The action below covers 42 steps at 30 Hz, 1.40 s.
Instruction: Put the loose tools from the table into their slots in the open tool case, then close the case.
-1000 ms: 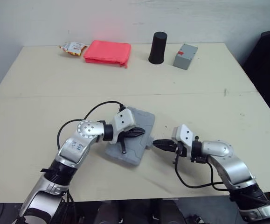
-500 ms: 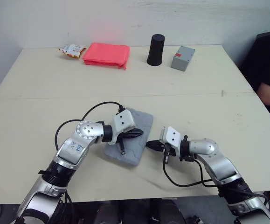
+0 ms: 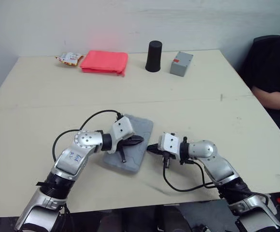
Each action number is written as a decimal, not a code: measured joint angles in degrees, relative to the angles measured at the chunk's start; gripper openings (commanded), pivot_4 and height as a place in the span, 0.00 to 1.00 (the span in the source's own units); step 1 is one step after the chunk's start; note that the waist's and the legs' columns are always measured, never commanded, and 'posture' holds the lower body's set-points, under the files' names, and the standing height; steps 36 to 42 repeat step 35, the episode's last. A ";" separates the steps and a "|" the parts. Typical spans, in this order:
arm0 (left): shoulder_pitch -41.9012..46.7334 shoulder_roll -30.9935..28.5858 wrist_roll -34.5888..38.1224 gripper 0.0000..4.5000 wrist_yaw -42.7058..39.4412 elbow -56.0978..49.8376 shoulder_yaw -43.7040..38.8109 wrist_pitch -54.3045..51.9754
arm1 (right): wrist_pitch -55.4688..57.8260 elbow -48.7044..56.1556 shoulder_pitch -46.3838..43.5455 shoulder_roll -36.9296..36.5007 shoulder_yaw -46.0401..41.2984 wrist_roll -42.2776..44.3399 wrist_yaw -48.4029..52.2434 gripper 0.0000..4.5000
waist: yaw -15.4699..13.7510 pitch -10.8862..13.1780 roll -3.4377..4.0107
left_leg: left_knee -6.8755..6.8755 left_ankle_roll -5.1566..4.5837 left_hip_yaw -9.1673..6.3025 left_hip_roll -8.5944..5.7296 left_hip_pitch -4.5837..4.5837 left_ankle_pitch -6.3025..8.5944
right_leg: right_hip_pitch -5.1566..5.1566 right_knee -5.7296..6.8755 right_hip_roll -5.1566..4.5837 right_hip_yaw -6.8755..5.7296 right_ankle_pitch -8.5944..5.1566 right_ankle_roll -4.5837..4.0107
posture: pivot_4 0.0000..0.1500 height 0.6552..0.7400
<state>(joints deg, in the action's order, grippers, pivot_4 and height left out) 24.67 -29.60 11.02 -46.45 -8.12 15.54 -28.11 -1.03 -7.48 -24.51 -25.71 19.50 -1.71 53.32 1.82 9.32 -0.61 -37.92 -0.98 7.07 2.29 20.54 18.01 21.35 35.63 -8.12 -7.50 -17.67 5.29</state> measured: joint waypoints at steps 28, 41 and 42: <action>-39.56 -17.72 9.92 0.99 -3.35 1.75 -51.00 15.73 | -16.31 -18.97 -4.77 -23.47 -24.26 18.85 24.10 1.00 | -0.35 1.72 0.13 | -0.01 -0.08 0.76 0.42 0.81 0.23 | 1.21 -0.02 0.28 0.17 -0.01 -0.15 | 1.00 1.00; -40.56 -14.95 9.10 0.99 1.29 1.07 -54.99 17.42 | -18.68 -22.77 -7.68 -21.93 -24.36 18.60 23.72 1.00 | -0.15 1.79 0.24 | 0.08 0.34 0.77 0.41 0.84 0.41 | 1.31 -0.04 0.18 0.55 0.04 -0.23 | 1.00 1.00; -40.56 -14.95 9.10 0.99 1.29 1.07 -54.99 17.42 | -18.68 -22.77 -7.68 -21.93 -24.36 18.60 23.72 1.00 | -0.15 1.79 0.24 | 0.08 0.34 0.77 0.41 0.84 0.41 | 1.31 -0.04 0.18 0.55 0.04 -0.23 | 1.00 1.00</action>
